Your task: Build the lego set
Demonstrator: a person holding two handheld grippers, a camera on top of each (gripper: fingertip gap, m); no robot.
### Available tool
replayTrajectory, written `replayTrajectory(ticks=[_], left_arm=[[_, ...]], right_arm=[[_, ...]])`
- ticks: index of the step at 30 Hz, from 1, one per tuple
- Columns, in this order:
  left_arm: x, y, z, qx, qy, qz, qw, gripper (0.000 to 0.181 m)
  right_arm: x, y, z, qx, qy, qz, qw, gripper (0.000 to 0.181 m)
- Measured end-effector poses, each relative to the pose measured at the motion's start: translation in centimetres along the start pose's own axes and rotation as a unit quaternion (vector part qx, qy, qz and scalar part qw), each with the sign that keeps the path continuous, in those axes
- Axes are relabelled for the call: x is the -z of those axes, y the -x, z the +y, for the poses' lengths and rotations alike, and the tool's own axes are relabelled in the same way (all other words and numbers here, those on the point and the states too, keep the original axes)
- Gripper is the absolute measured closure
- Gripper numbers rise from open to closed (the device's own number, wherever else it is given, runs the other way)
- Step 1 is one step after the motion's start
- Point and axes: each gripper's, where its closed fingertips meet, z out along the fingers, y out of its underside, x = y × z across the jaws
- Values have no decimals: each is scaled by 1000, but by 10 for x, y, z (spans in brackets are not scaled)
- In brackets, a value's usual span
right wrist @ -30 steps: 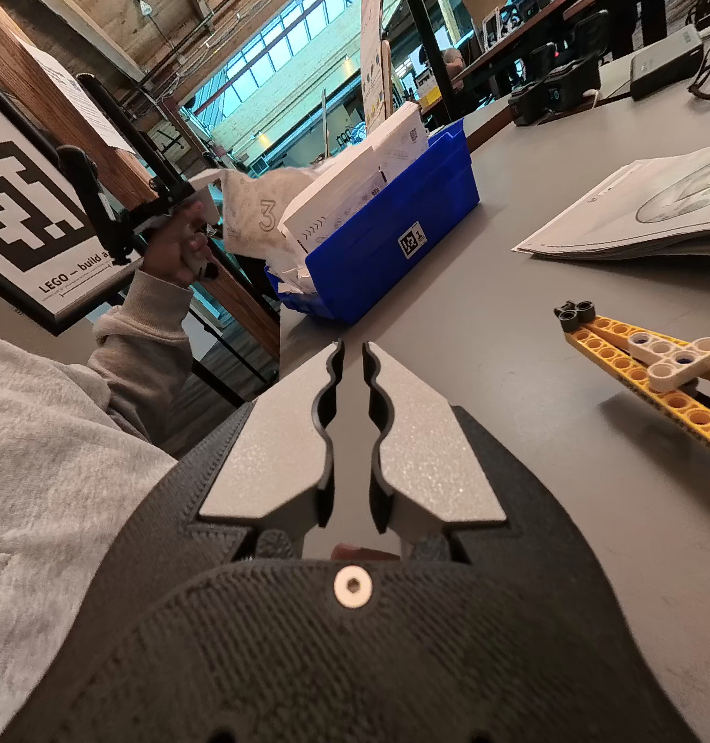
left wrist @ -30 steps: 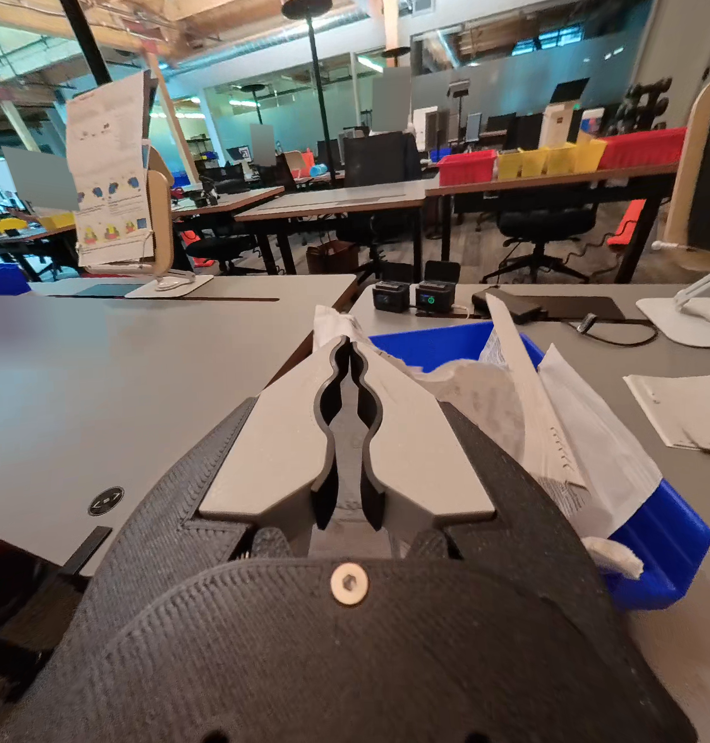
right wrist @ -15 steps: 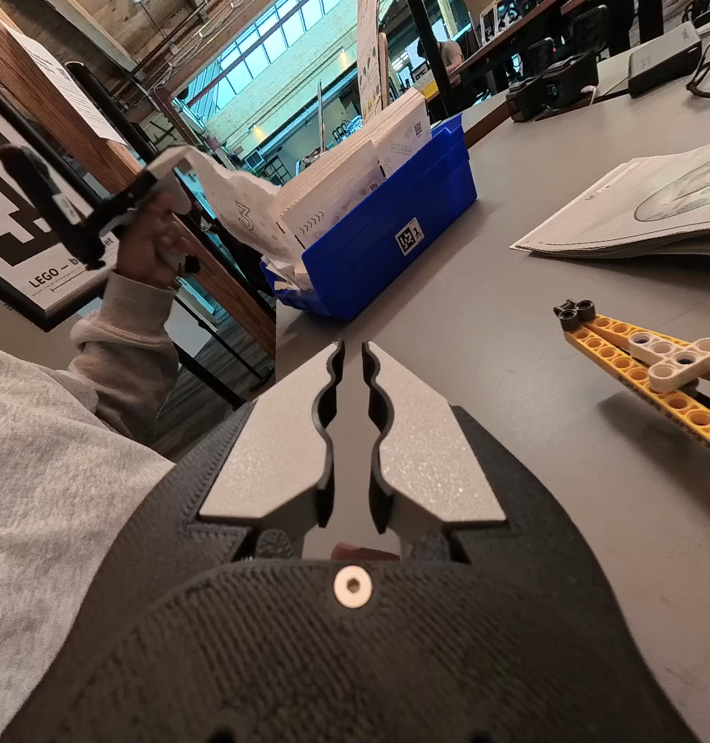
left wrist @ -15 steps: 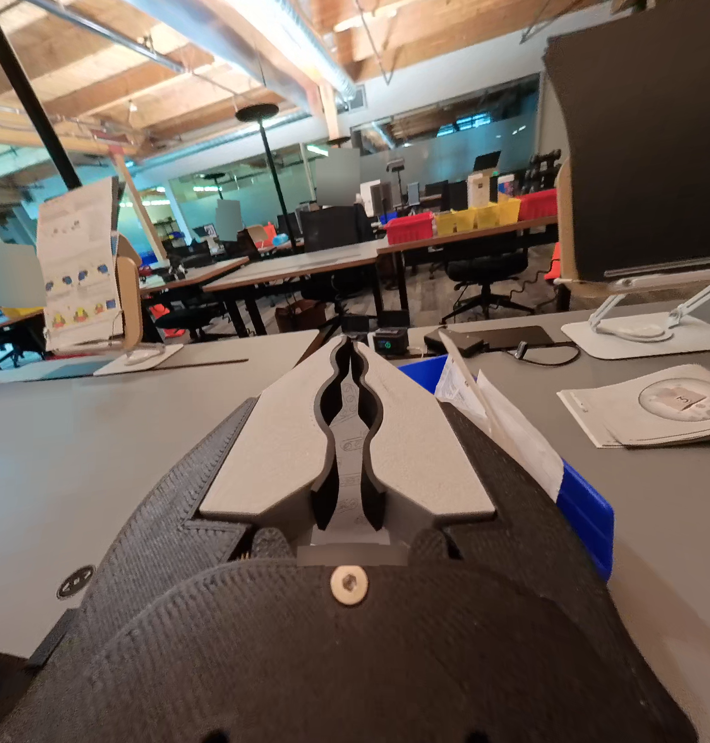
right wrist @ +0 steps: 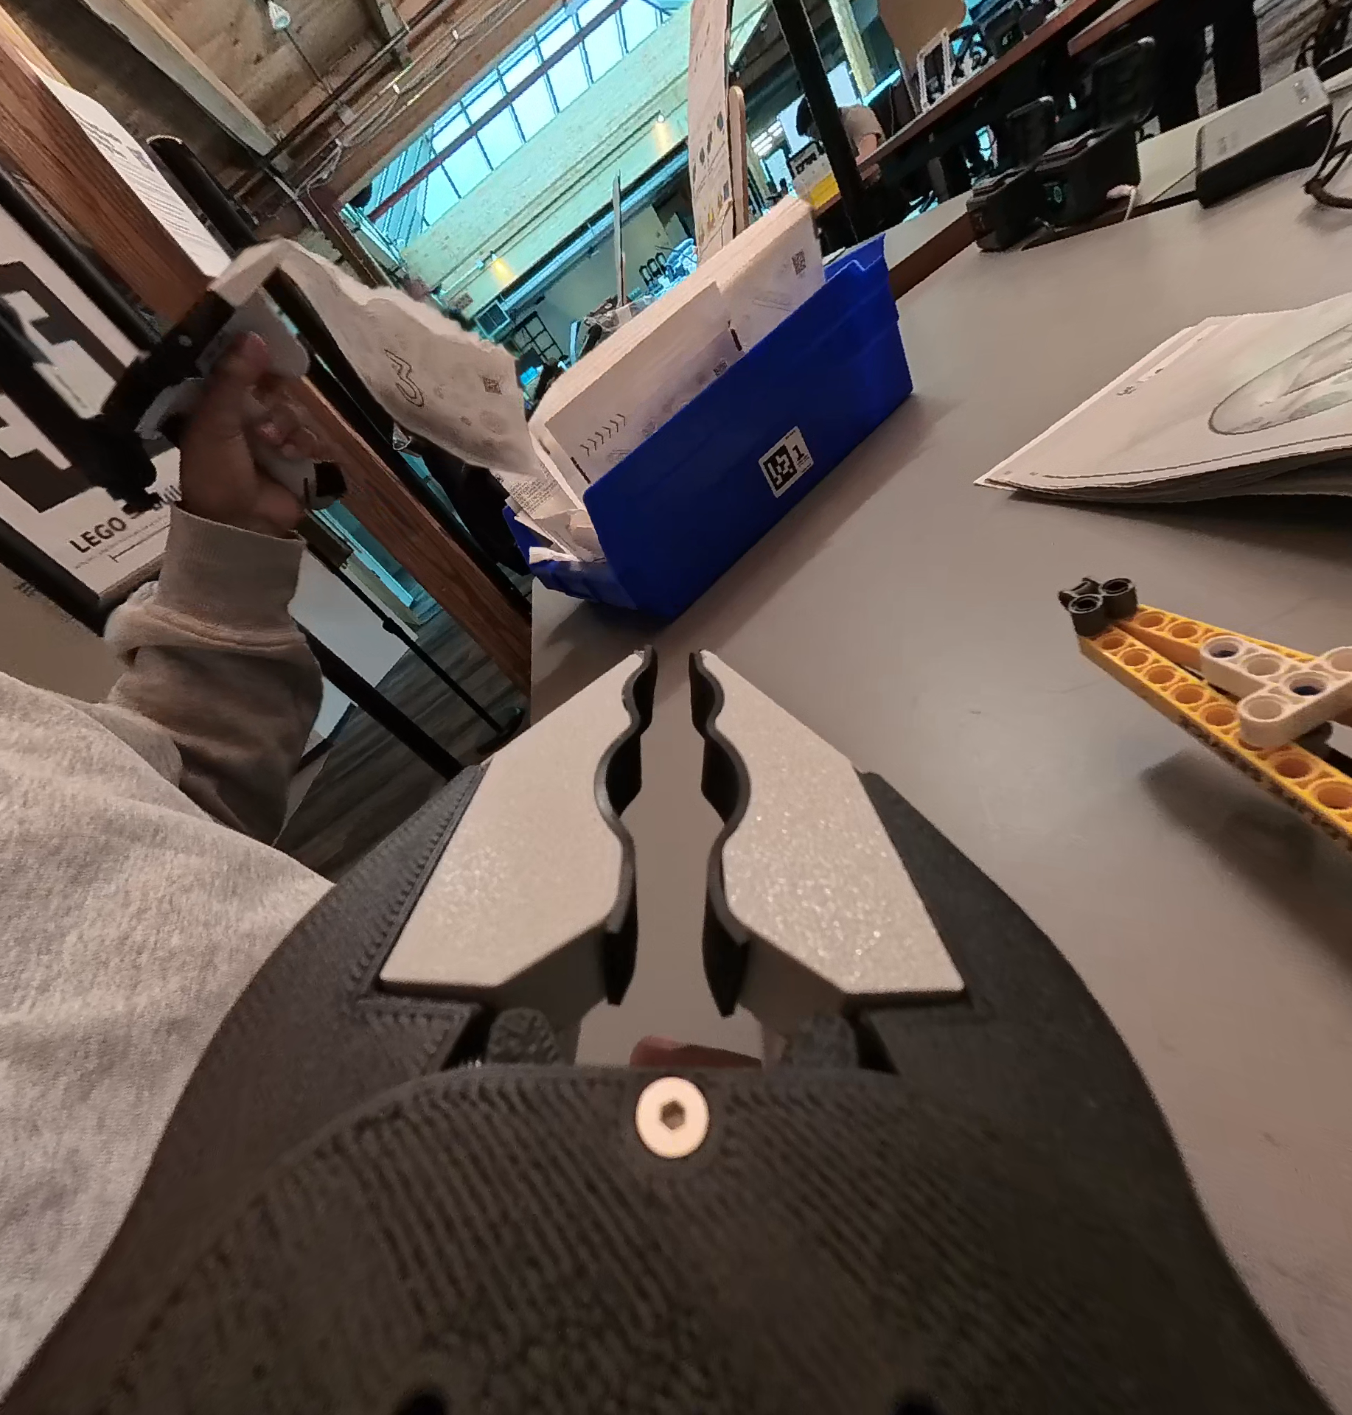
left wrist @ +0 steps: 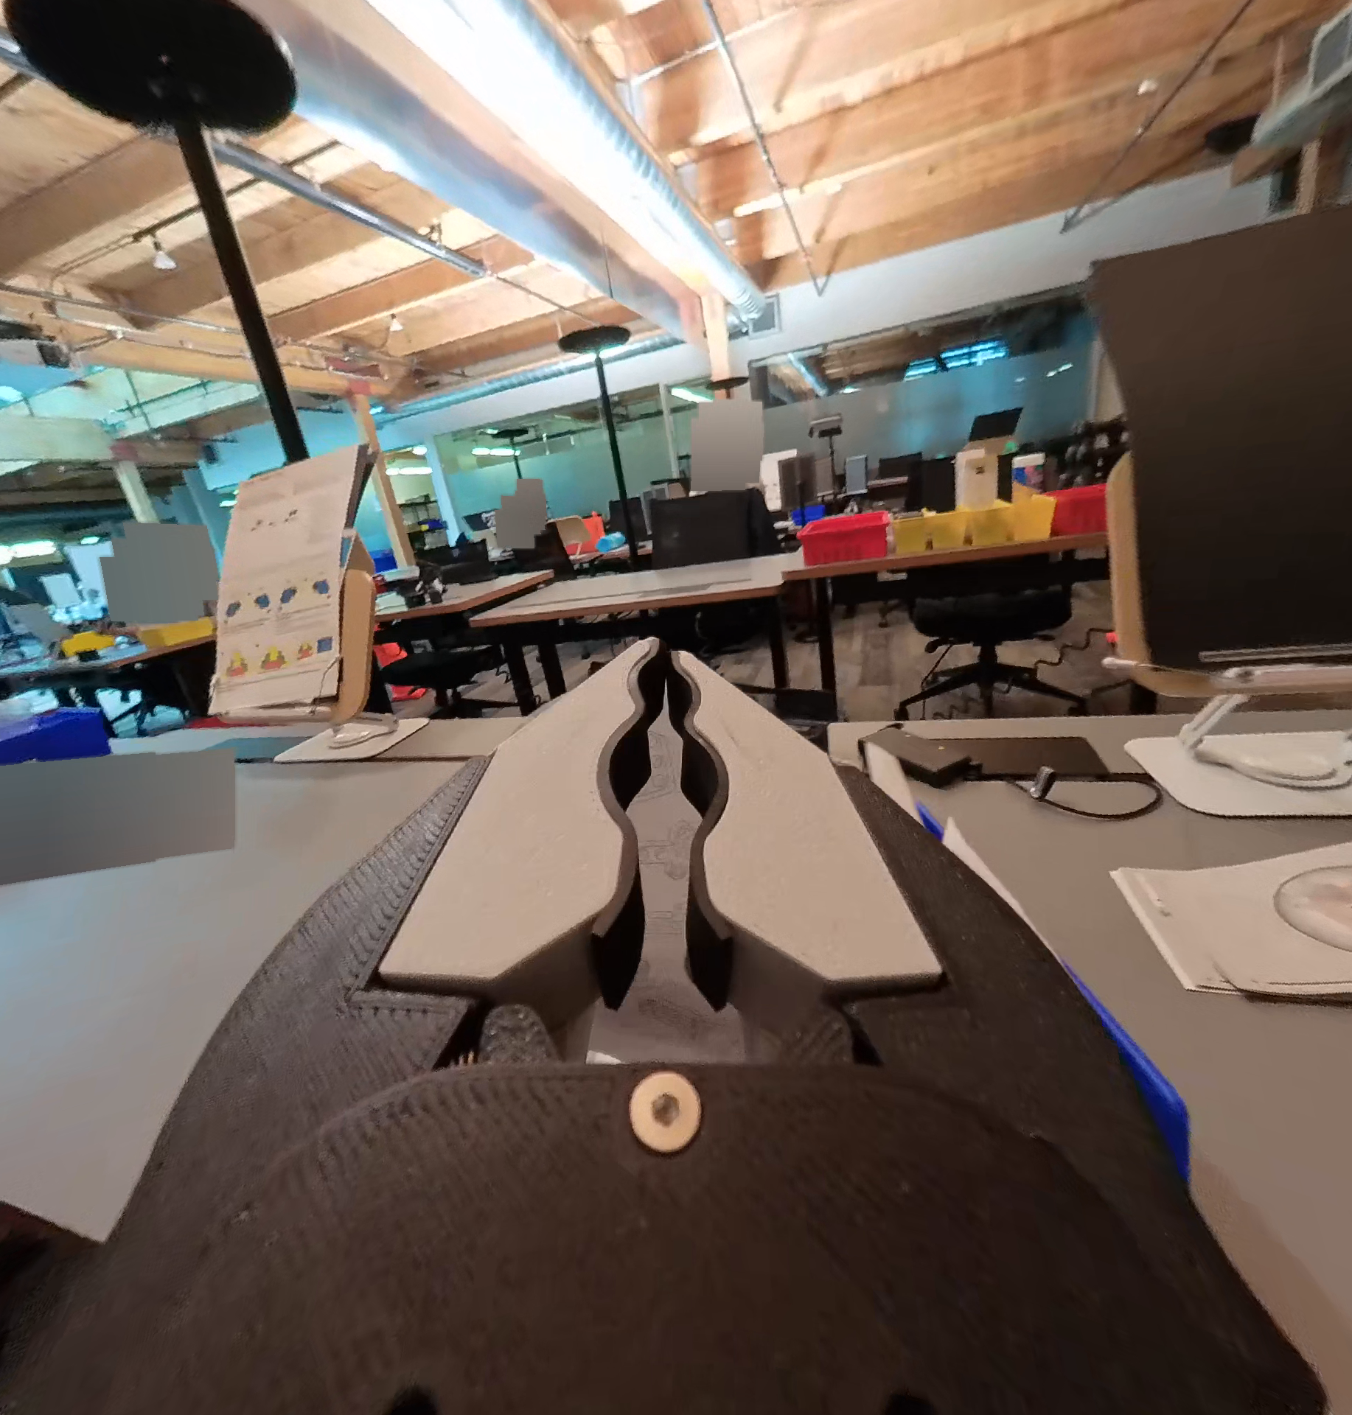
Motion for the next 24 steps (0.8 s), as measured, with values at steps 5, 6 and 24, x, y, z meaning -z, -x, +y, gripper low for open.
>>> replayTrajectory(ticks=[5,6,24], left_arm=[[13,-48,-26,-38,-25,56,997,181],[16,-60,-31,-41,-31,70,996,181],[64,-316,39,261,32,410,873,181]], right_arm=[[-1,1,1,5,2,-1,1000,174],[-1,2,1,7,2,-1,1000,174],[5,61,2,130,-5,-38,991,151]])
